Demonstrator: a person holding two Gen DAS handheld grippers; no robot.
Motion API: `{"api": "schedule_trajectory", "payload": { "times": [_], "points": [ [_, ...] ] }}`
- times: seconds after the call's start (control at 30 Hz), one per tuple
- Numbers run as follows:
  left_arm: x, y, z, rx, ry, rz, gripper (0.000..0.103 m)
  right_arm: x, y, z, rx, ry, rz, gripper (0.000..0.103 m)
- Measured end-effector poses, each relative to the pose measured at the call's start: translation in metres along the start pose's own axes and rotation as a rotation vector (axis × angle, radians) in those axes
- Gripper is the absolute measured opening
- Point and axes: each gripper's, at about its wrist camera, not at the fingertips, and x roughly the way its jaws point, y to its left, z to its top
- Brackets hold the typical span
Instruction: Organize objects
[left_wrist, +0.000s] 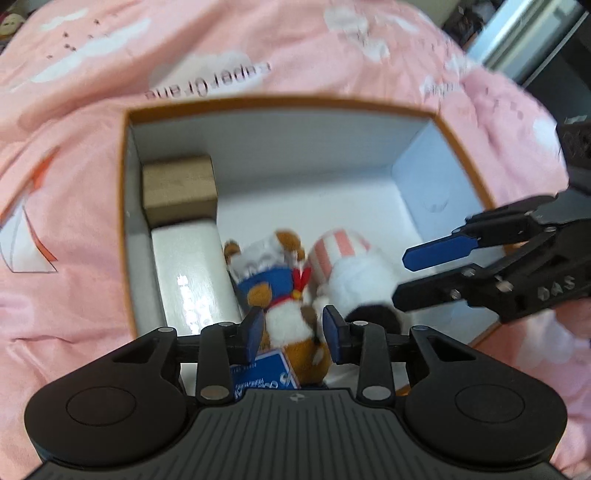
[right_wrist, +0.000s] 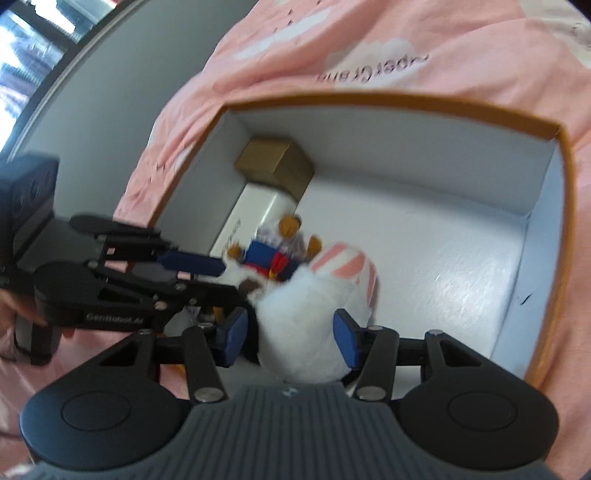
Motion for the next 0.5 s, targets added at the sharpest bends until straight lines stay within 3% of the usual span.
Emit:
{"api": "schedule_trajectory", "payload": {
  "times": [0.13,0.33,0.4,0.5],
  "points": [
    [-0.008,0.002,-0.001,-0.039,-0.056,-0.005,0.039,-0.002,-0.012,0.005,0.086,-0.059,-0.043,0.057],
    [0.006,0.002,0.001,-0.07,-0.031,0.022,0.039,0.027,-0.039,0.005,0.274,-0.025,-0.017,0.057],
    [0.009,0.001,0.0,-0.064,-0.022,0.041,0.039,0.032,-0.041,0.0,0.293,-0.016,0.012,0.054],
    [0.013,-0.002,-0.005,-0.044,0.01,0.011,0.036,0.03,-0.031,-0.006,0.23,0.007,0.027,0.053]
  ]
}}
